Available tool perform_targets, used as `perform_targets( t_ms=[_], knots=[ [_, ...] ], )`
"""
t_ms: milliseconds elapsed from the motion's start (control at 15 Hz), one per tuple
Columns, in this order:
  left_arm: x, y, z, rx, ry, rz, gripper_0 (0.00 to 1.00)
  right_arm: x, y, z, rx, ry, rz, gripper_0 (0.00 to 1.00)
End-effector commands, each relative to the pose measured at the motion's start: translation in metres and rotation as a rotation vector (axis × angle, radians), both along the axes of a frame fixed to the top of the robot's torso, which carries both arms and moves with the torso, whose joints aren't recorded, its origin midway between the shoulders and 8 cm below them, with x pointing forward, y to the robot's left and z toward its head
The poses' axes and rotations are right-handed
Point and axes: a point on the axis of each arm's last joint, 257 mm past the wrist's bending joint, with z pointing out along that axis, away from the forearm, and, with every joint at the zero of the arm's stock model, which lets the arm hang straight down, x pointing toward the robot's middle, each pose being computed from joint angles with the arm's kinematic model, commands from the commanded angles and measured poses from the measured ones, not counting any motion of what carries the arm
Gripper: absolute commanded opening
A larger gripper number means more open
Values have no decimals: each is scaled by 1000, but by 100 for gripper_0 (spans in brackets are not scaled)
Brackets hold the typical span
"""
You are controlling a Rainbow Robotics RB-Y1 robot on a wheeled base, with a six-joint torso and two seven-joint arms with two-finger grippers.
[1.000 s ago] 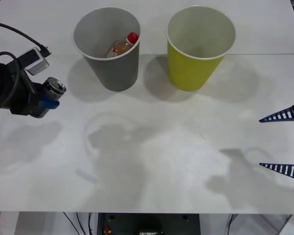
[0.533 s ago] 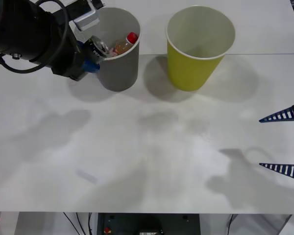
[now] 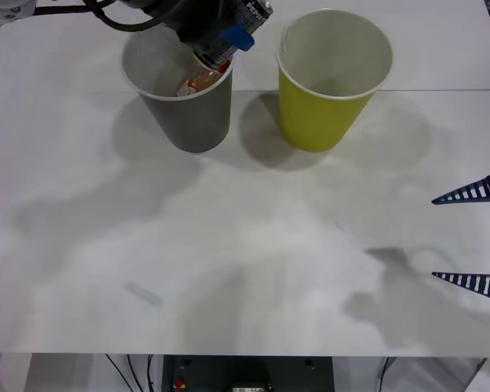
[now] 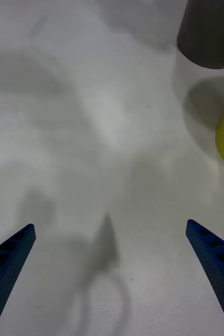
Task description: Put the can into the green bin and the plastic bottle into the gray bin
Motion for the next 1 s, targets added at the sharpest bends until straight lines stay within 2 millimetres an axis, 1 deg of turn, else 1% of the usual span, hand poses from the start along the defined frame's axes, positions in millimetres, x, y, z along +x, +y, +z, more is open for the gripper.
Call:
perform_targets(
  t_ms=[67, 267, 333, 400, 533, 667, 733, 867, 1000],
  knots=[
    [11, -28, 11, 13, 26, 2, 0, 0, 0, 0, 0, 0, 0, 100],
    [24, -58, 29, 20, 18, 36, 1, 0, 0, 0, 0, 0, 0, 100],
    [28, -67, 32, 29, 22, 51, 1, 0, 0, 0, 0, 0, 0, 100],
    [33, -73, 32, 38, 34, 68, 1, 0, 0, 0, 0, 0, 0, 100],
    [41, -78, 23, 69, 75, 99, 1, 0, 0, 0, 0, 0, 0, 100],
    [46, -80, 9, 99, 106, 117, 1, 0, 0, 0, 0, 0, 0, 100],
    [48, -82, -2, 107, 134, 131, 1, 0, 0, 0, 0, 0, 0, 100],
    [61, -101, -3, 43, 107, 132, 2, 0, 0, 0, 0, 0, 0, 100],
    [76, -117, 0, -36, 75, 135, 2, 0, 0, 0, 0, 0, 0, 100]
  ],
)
